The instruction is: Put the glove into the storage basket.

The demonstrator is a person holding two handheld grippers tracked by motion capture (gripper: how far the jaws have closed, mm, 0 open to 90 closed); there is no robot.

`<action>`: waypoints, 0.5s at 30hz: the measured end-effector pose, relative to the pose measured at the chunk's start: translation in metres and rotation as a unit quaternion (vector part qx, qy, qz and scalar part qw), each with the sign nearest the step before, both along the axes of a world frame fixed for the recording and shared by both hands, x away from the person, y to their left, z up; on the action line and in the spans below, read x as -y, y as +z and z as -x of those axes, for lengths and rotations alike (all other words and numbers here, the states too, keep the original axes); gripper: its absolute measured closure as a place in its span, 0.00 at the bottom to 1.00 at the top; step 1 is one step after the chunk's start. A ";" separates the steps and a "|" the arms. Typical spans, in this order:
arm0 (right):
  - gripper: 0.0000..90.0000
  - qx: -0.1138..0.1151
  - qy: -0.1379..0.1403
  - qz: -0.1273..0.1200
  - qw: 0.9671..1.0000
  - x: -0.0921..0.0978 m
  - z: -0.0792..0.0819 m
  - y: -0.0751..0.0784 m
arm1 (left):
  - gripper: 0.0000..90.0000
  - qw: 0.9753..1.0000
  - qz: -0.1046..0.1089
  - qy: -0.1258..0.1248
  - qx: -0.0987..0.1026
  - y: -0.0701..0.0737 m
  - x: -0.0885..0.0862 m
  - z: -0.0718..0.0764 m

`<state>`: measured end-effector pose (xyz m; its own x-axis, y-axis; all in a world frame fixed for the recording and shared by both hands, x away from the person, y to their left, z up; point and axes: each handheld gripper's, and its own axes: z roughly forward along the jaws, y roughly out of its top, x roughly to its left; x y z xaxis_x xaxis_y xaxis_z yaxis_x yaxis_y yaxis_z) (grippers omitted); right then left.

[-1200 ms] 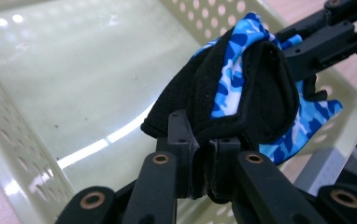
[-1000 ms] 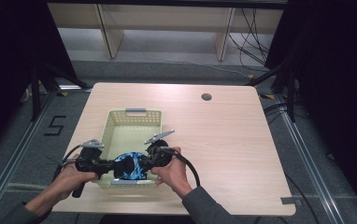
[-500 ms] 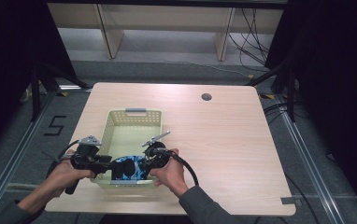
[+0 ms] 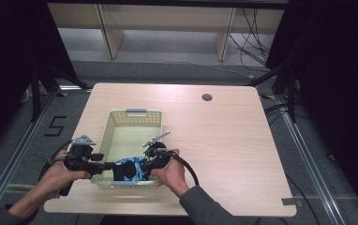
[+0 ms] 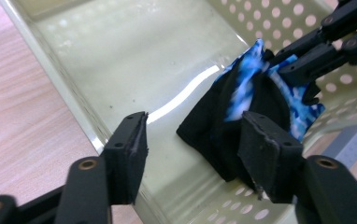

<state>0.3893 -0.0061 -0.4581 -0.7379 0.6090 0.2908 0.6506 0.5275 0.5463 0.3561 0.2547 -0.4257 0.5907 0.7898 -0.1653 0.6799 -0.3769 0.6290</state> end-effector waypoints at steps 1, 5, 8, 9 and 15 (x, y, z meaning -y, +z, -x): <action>0.89 0.003 0.002 0.005 1.000 0.000 0.000 0.000 | 0.43 1.000 -0.005 0.000 0.008 0.001 -0.001 0.000; 0.87 0.000 0.002 0.009 1.000 -0.002 0.001 0.001 | 0.43 1.000 0.001 0.010 0.003 0.002 -0.002 0.000; 0.86 0.003 0.008 0.019 1.000 -0.003 0.002 0.001 | 0.43 1.000 0.004 0.008 0.002 0.003 0.000 0.002; 0.86 0.004 0.010 0.020 1.000 -0.003 0.003 0.001 | 0.42 1.000 0.007 0.012 0.007 0.003 0.002 0.003; 0.68 0.012 0.007 0.028 1.000 -0.004 0.004 0.007 | 0.42 1.000 0.013 0.001 0.013 0.006 0.008 0.008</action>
<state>0.3849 -0.0018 -0.4510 -0.7523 0.6142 0.2382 0.6306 0.5666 0.5305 0.3483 0.2465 -0.4201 0.5934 0.7868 -0.1698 0.6640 -0.3592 0.6558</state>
